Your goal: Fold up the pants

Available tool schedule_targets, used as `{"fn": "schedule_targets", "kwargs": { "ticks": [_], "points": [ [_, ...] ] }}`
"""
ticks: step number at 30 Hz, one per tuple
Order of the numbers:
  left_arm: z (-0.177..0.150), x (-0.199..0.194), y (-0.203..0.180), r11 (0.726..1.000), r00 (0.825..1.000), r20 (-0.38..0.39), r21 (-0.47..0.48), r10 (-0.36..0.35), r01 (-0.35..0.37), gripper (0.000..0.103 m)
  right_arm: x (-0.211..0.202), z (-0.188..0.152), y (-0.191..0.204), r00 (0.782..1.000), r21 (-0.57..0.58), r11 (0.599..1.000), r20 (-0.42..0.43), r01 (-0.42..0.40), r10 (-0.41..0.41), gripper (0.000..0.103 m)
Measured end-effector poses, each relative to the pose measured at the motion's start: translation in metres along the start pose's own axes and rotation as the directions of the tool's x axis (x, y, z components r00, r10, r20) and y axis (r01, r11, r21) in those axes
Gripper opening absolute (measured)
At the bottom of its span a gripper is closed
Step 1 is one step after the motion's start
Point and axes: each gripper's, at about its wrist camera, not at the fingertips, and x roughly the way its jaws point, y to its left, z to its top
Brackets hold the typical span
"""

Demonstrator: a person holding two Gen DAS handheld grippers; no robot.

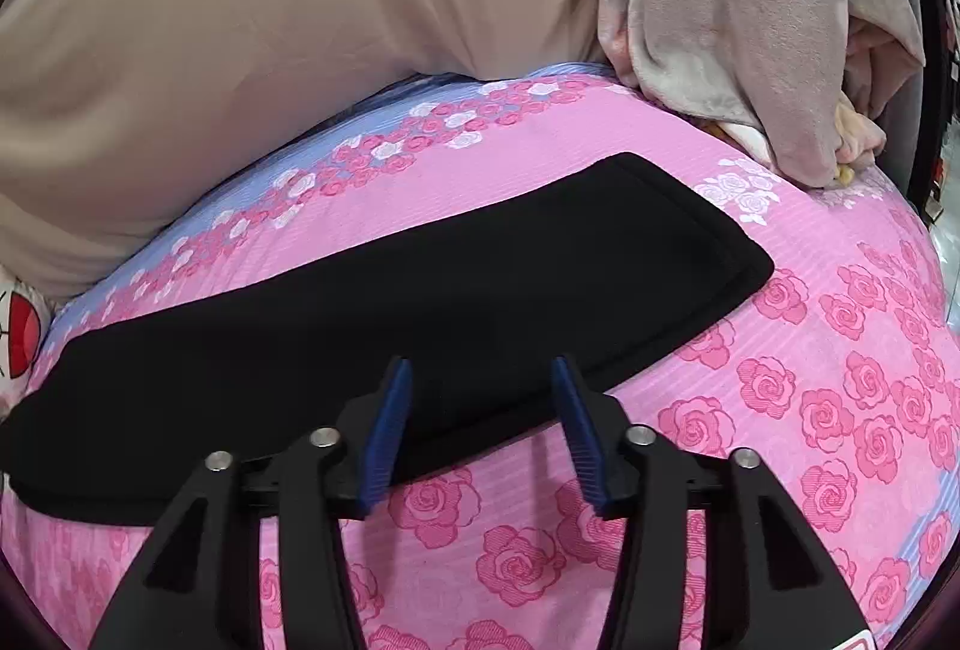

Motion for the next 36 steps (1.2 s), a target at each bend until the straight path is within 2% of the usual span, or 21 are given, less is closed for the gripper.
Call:
{"fn": "schedule_targets", "kwargs": {
  "ticks": [3, 4, 7, 11, 13, 16, 18, 20, 23, 28, 36],
  "points": [
    [-0.01, 0.051, 0.024, 0.994, 0.983, -0.15, 0.01, 0.106, -0.106, 0.008, 0.003, 0.0, -0.011, 1.0, 0.054, 0.998, -0.021, -0.018, 0.019, 0.05],
    [-0.018, 0.05, 0.027, 0.994, 0.989, -0.106, 0.019, 0.106, -0.105, 0.011, 0.002, -0.001, -0.014, 1.0, 0.07, 0.997, -0.02, -0.022, 0.024, 0.05],
    [-0.03, 0.026, 0.016, 0.988, 0.988, -0.037, 0.056, 0.148, -0.146, 0.016, -0.002, -0.006, -0.017, 0.999, 0.06, 0.998, -0.05, -0.019, 0.022, 0.051],
    [-0.045, -0.009, -0.011, 0.976, 0.979, 0.046, 0.09, 0.197, -0.201, 0.019, -0.001, -0.014, -0.012, 0.99, 0.066, 0.993, -0.1, -0.093, 0.099, 0.053],
    [-0.058, -0.026, -0.029, 0.972, 0.978, 0.092, 0.126, 0.19, -0.2, 0.025, 0.005, -0.018, -0.001, 0.971, 0.091, 0.98, -0.142, -0.178, 0.19, 0.053],
    [-0.08, -0.042, -0.063, 0.957, 0.978, 0.138, 0.225, 0.157, -0.186, 0.045, 0.016, -0.024, 0.023, 0.939, 0.093, 0.957, -0.19, -0.275, 0.288, 0.055],
    [-0.097, -0.042, -0.089, 0.942, 0.98, 0.143, 0.287, 0.137, -0.173, 0.054, 0.017, -0.025, 0.037, 0.939, 0.061, 0.958, -0.19, -0.279, 0.285, 0.057],
    [-0.117, -0.039, -0.114, 0.922, 0.985, 0.129, 0.355, 0.114, -0.154, 0.062, 0.019, -0.025, 0.044, 0.931, 0.061, 0.952, -0.197, -0.3, 0.306, 0.057],
    [-0.141, -0.025, -0.141, 0.899, 0.994, 0.071, 0.425, 0.083, -0.105, 0.062, 0.016, -0.026, 0.044, 0.93, 0.073, 0.95, -0.193, -0.304, 0.312, 0.057],
    [-0.163, -0.015, -0.159, 0.882, 0.996, 0.039, 0.461, 0.084, -0.092, 0.062, 0.0, -0.033, 0.038, 0.953, 0.036, 0.965, -0.153, -0.258, 0.261, 0.057],
    [-0.171, -0.013, -0.157, 0.888, 0.995, 0.022, 0.45, 0.094, -0.094, 0.062, -0.007, -0.035, 0.048, 0.925, 0.012, 0.938, -0.159, -0.346, 0.344, 0.053]
  ]
}}
